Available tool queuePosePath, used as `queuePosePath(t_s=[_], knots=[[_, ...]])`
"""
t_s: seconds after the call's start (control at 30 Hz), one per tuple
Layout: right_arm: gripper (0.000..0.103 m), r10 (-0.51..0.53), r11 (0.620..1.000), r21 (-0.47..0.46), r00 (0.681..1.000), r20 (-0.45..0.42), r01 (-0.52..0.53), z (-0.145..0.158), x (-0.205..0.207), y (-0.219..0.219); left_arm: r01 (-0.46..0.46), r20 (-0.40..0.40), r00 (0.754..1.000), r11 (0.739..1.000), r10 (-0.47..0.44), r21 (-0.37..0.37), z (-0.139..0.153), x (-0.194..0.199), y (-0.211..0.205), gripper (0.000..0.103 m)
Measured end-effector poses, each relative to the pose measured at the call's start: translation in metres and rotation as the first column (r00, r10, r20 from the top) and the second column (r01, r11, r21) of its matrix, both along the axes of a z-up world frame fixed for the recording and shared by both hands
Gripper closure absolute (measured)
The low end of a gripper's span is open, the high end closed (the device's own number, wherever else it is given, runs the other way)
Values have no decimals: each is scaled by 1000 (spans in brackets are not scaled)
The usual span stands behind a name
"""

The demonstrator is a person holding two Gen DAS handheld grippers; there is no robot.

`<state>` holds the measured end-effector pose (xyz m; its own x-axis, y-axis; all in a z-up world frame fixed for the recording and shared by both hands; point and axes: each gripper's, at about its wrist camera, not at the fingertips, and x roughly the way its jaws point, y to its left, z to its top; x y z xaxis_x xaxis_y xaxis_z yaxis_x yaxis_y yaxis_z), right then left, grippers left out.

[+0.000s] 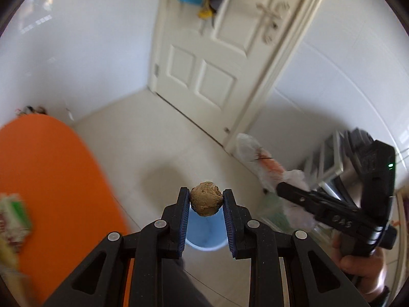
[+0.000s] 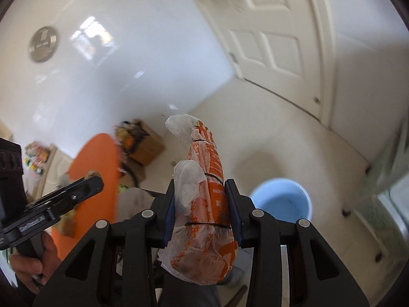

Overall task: Collect trash
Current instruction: 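Carry both items over the blue bin and open both grippers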

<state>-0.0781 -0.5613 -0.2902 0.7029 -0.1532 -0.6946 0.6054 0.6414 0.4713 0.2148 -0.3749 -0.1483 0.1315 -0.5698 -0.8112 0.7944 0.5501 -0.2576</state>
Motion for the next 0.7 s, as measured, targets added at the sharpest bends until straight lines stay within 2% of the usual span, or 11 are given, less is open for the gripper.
queuePosePath(t_s=[0.13,0.23,0.3,0.33,0.4,0.47,0.5,0.57,0.6,0.7], knots=[[67,-71,989,120,994,-83,80,-64,-9,-35,78,-126,990,992,-66,97,-56,8,-52,81],[67,-92,975,190,988,-127,115,-102,-9,-55,120,-172,981,977,-90,174,-99,26,-84,81],[67,-102,965,225,984,-147,134,-121,-3,-64,142,-211,973,968,-97,207,-122,38,-102,80],[67,-109,959,245,982,-152,144,-129,-1,-69,148,-222,970,961,-95,233,-142,57,-120,80],[64,-123,944,287,980,-155,163,-145,2,-84,159,-242,966,951,-94,264,-161,69,-137,79],[63,-127,935,305,974,-185,180,-159,5,-94,163,-252,964,940,-87,301,-178,83,-162,73],[61,-136,931,310,971,-199,194,-165,4,-98,167,-252,964,934,-87,315,-182,83,-174,61],[46,-151,925,317,967,-205,211,-170,2,-102,162,-230,969,927,-86,337,-182,82,-183,38],[43,-162,921,320,966,-201,221,-170,1,-103,152,-200,976,928,-87,340,-181,85,-185,33],[35,-169,924,312,967,-192,223,-168,-3,-102,137,-162,983,925,-83,353,-178,85,-196,27]])
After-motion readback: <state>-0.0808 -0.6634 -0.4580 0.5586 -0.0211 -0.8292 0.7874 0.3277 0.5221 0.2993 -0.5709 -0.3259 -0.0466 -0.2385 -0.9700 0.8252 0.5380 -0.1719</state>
